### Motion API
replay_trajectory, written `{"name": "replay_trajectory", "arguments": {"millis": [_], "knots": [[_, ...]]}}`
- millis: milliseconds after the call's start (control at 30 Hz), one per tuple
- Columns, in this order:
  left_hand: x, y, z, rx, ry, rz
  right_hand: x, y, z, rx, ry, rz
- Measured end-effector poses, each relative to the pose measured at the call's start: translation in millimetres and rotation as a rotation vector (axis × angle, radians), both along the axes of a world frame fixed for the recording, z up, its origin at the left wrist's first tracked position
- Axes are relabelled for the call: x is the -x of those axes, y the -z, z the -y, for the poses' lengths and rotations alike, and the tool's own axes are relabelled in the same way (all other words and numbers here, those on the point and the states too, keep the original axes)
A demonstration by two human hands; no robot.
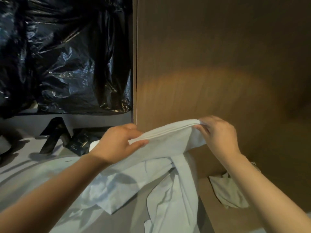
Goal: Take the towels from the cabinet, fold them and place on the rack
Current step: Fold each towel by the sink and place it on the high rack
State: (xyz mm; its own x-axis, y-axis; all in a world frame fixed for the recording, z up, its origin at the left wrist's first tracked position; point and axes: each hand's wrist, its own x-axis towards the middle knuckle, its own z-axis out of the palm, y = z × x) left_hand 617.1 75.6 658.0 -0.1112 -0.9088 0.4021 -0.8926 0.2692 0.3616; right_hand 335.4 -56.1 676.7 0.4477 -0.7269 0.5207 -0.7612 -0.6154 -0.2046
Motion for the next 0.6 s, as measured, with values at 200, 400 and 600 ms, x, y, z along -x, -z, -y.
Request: {"name": "replay_trajectory", "arguments": {"millis": [200,400,600], "knots": [[18.1,22.1,-2.7,-0.116,-0.004,-0.129,14.3,17.2,-5.9,-0.260,0.004,0.172],[37.5,47.8,-19.8,-0.223,0.093,-0.102,39.3,36.5,-31.5,-0.515,-0.024,0.294],[47.7,79.9,-38.9,-0.265,0.227,-0.081,64.0,62.8,-72.1,-0.774,0.024,0.365]]}}
